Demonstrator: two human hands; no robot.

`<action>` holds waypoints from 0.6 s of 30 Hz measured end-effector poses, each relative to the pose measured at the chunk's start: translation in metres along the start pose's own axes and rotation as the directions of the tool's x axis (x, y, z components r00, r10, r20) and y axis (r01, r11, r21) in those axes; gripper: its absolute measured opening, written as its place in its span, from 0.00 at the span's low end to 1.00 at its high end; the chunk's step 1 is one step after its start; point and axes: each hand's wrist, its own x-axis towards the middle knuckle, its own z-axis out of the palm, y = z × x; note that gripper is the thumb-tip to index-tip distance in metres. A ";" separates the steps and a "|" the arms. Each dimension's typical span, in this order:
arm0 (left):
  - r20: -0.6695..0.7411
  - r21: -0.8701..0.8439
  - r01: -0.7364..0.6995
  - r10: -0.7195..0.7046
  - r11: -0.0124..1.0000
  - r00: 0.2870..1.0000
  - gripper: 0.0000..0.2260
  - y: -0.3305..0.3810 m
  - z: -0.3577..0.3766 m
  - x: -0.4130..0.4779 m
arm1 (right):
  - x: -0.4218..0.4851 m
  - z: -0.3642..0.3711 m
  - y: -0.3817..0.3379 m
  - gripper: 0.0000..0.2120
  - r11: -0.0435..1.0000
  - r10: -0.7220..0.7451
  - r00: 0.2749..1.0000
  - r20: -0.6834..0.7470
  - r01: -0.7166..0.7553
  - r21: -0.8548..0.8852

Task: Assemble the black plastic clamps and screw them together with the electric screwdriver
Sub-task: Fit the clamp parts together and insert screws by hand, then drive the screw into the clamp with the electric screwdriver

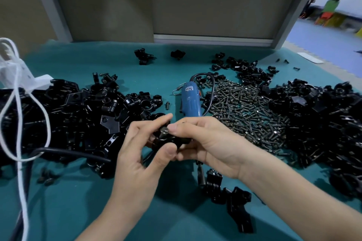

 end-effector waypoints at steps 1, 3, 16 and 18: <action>-0.010 -0.016 0.000 0.000 1.000 1.000 0.21 0.001 0.001 0.000 | 0.002 0.004 0.002 0.08 1.000 -0.005 1.000 0.001 0.005 0.014; -0.038 -0.104 -0.005 0.001 0.995 0.999 0.18 0.004 0.004 0.000 | 0.006 0.011 0.006 0.06 0.999 -0.014 1.000 -0.002 0.014 0.032; -0.098 -0.265 0.041 -0.069 0.963 0.993 0.09 0.002 0.002 0.002 | 0.014 0.003 -0.009 0.24 0.976 0.007 1.000 0.010 -0.005 -0.216; -0.086 -0.267 0.104 -0.131 0.958 0.988 0.07 -0.001 0.001 0.003 | 0.024 -0.023 -0.026 0.30 0.826 -0.185 0.963 -0.196 0.044 -0.563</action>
